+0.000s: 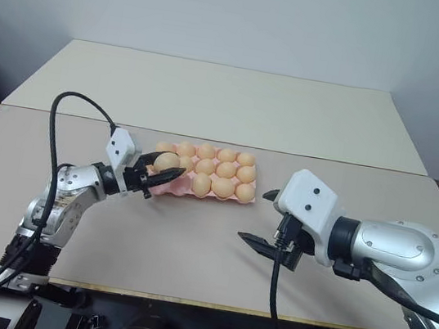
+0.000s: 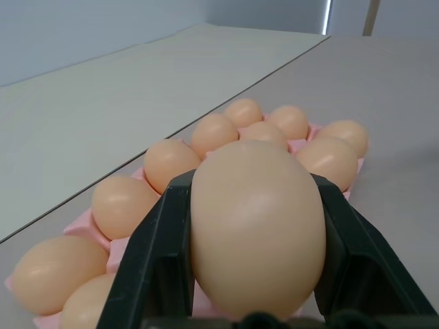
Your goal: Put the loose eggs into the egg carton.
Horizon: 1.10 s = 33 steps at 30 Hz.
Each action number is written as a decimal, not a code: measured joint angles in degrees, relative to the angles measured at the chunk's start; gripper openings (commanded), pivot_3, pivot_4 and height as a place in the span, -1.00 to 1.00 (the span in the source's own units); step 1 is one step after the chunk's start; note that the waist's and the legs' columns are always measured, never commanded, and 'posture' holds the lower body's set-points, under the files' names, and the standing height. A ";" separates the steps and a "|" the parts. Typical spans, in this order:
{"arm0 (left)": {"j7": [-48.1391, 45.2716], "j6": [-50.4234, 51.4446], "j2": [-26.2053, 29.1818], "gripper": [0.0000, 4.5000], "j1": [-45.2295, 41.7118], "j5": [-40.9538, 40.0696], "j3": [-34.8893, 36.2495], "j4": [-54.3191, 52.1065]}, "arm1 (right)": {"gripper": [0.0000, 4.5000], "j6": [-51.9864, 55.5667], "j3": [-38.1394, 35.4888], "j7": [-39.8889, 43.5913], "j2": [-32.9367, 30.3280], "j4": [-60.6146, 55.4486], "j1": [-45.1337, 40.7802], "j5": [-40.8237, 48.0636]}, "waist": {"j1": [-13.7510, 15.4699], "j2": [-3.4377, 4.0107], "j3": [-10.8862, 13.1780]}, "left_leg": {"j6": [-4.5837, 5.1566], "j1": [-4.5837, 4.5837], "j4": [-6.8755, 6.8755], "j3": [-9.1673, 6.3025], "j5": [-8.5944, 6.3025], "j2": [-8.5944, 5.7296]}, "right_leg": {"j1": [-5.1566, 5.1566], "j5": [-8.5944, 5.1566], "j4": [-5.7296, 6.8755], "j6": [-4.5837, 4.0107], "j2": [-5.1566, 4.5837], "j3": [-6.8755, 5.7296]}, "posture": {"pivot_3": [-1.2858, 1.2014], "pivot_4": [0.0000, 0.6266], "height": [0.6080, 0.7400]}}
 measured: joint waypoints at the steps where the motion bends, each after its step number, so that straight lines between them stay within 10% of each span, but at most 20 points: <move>1: -0.62 -0.78 0.01 0.22 -0.05 0.34 -0.35 0.43 | 1.00 0.31 0.00 -0.49 0.00 -0.09 0.43 0.00 | 0.00 0.00 0.00 | 0.00 -0.02 0.00 0.00 0.00 0.00 | -0.01 0.00 -0.01 0.00 0.00 0.00 | 0.03 -0.52 1.00; 6: -0.84 -4.52 -1.36 0.93 -0.74 2.24 -0.90 3.84 | 1.00 0.66 -0.02 -2.64 0.00 -0.16 0.92 0.01 | 0.03 0.00 0.00 | 0.02 0.00 0.03 -0.01 0.02 -0.01 | 0.00 0.00 0.05 0.00 0.00 -0.01 | 0.03 -0.52 1.00; 15: -1.61 -1.53 1.47 0.93 1.08 -2.84 3.59 -2.04 | 1.00 0.66 -0.06 -2.76 -0.12 -0.09 1.09 0.06 | -0.54 0.00 0.00 | 0.03 -0.04 0.05 -0.03 0.02 0.07 | -0.03 0.01 0.03 0.02 0.05 0.01 | 0.03 -0.52 1.00; 24: -6.09 10.92 20.71 0.93 22.88 -10.23 18.92 -19.71 | 1.00 -0.65 -0.45 0.21 -1.78 0.73 2.34 0.52 | -1.29 0.02 0.00 | 0.03 0.11 -0.03 -0.05 0.02 0.15 | 0.05 0.01 0.03 0.01 0.01 0.01 | 0.03 -0.52 1.00; 33: -7.09 12.85 25.18 0.93 40.25 -9.16 34.16 -23.48 | 1.00 -6.58 0.70 7.58 -4.42 5.02 2.26 -0.29 | -0.82 0.01 0.00 | 0.03 0.11 -0.09 -0.06 0.02 0.15 | 0.06 0.00 -0.05 0.01 -0.02 -0.04 | 0.03 -0.52 1.00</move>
